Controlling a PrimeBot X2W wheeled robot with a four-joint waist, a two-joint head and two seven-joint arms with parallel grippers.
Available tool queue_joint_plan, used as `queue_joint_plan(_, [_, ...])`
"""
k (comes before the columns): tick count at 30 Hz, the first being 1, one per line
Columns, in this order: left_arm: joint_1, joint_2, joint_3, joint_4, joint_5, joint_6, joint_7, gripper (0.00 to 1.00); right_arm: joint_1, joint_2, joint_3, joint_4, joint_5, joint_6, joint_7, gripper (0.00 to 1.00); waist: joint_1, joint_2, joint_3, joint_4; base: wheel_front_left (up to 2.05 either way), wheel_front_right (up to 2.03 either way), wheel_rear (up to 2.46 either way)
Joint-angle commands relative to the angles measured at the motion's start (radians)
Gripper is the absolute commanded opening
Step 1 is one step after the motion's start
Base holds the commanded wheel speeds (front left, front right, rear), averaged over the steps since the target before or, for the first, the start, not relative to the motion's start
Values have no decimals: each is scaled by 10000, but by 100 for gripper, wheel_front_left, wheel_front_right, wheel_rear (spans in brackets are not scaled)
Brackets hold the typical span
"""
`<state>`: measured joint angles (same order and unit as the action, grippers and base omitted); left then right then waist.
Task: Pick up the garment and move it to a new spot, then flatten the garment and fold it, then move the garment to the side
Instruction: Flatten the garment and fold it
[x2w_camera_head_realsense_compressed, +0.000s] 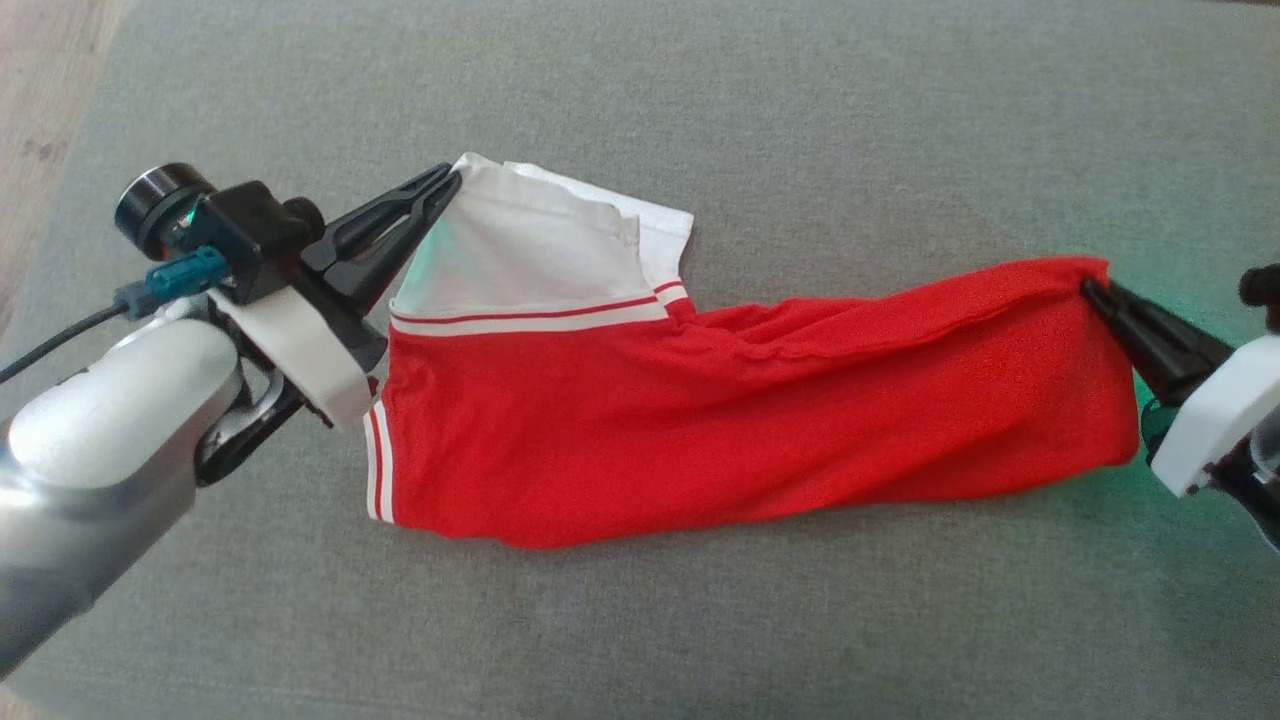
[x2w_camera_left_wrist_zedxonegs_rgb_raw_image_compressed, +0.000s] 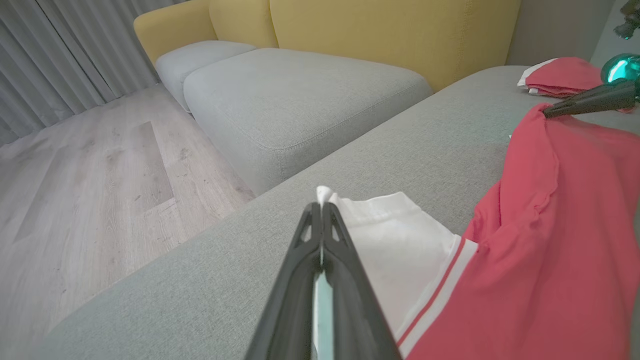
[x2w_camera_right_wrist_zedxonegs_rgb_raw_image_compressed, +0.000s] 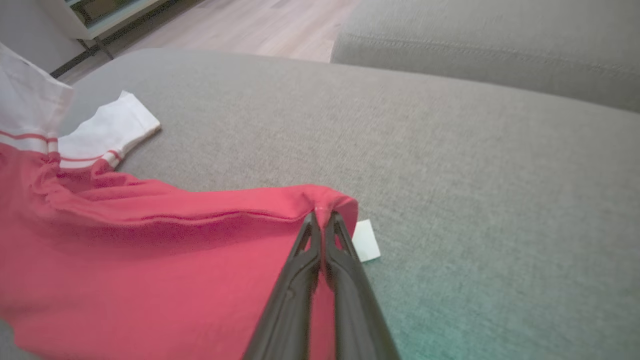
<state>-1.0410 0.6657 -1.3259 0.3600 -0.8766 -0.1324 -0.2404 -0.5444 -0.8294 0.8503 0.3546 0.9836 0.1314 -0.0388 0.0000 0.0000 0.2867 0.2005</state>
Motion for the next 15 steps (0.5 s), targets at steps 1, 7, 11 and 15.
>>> queue_joint_plan(1, [-462,387,456,-16,89,17,-119,0,-99,-344,-28,-133,-86,-7,-217,0,0,0,-97,-46,0,0,0])
queue_joint_plan(7, [-608,524,1002,-15,383,80,-202,0,-475,-376,-356,-83,88,-7,-1286,0,0,0,-772,-274,0,0,0])
queue_joint_plan(11, [-842,749,2158,-550,797,128,-210,0,-1054,-665,-866,-201,90,-7,-1594,0,0,0,-1084,-499,0,0,0])
queue_joint_plan(15, [-1893,832,2753,-384,1228,80,-211,0,-2615,-885,-1196,-197,-624,-7,-1052,0,0,0,-767,-841,0,0,0])
